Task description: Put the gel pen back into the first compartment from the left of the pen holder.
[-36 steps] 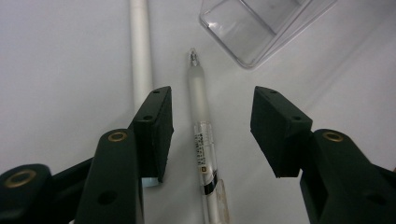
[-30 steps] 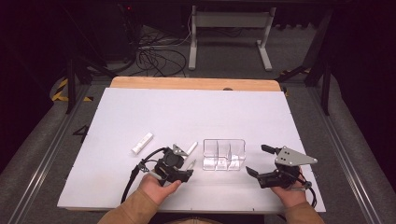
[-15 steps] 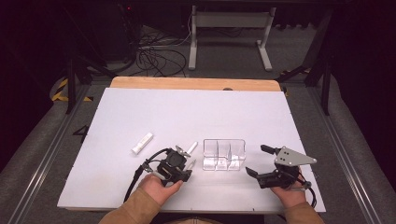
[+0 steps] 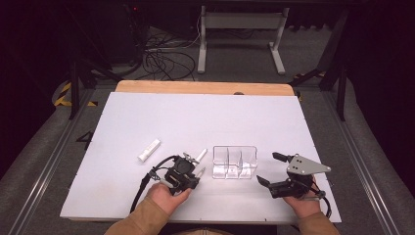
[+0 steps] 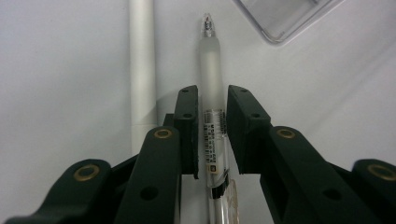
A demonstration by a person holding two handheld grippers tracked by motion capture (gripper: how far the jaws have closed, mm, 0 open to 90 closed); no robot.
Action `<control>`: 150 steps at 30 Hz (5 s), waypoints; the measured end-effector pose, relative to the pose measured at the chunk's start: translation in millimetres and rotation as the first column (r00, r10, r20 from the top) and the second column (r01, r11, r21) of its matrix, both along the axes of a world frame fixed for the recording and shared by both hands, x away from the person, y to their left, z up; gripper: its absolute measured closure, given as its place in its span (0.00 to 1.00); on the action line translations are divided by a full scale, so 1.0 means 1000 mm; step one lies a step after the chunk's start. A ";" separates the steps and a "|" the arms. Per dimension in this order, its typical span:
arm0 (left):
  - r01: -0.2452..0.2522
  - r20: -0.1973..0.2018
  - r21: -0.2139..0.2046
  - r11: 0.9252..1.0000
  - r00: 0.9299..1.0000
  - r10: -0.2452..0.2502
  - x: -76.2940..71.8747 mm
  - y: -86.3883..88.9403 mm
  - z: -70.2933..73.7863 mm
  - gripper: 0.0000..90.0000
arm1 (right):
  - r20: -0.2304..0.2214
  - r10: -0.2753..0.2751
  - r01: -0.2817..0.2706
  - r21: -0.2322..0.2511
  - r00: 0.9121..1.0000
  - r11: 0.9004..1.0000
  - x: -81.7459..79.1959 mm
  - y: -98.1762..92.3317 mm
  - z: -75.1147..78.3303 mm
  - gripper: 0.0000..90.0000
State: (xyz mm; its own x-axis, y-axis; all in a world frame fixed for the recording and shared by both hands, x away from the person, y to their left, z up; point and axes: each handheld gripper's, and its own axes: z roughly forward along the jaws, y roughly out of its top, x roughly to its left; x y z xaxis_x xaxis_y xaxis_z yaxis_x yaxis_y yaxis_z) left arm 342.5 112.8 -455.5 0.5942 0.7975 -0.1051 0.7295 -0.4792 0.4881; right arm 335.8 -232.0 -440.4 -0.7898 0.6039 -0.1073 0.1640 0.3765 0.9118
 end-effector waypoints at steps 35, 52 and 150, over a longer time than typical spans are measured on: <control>-0.008 0.207 -0.122 0.992 0.978 0.033 -0.019 0.016 0.037 0.88 | 0.008 -0.002 0.002 -0.001 1.000 1.000 -0.001 -0.001 0.001 0.07; 0.016 0.370 -0.268 0.963 0.925 0.088 -0.026 0.029 0.058 0.88 | 0.009 -0.001 0.001 0.000 1.000 1.000 0.000 -0.001 0.001 0.07; 0.189 0.515 -0.404 0.895 0.855 0.052 0.018 -0.054 0.097 0.88 | 0.007 0.006 -0.006 0.003 1.000 1.000 0.000 -0.002 0.000 0.07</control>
State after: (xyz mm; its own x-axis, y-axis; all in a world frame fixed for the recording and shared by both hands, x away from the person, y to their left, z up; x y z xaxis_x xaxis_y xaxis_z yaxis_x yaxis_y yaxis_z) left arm 360.3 59.0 -358.8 0.7097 0.6980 -0.0954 0.2979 -0.1746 0.9385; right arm 336.1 -234.5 -440.8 -0.7929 0.5991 -0.1113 0.1550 0.3750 0.9139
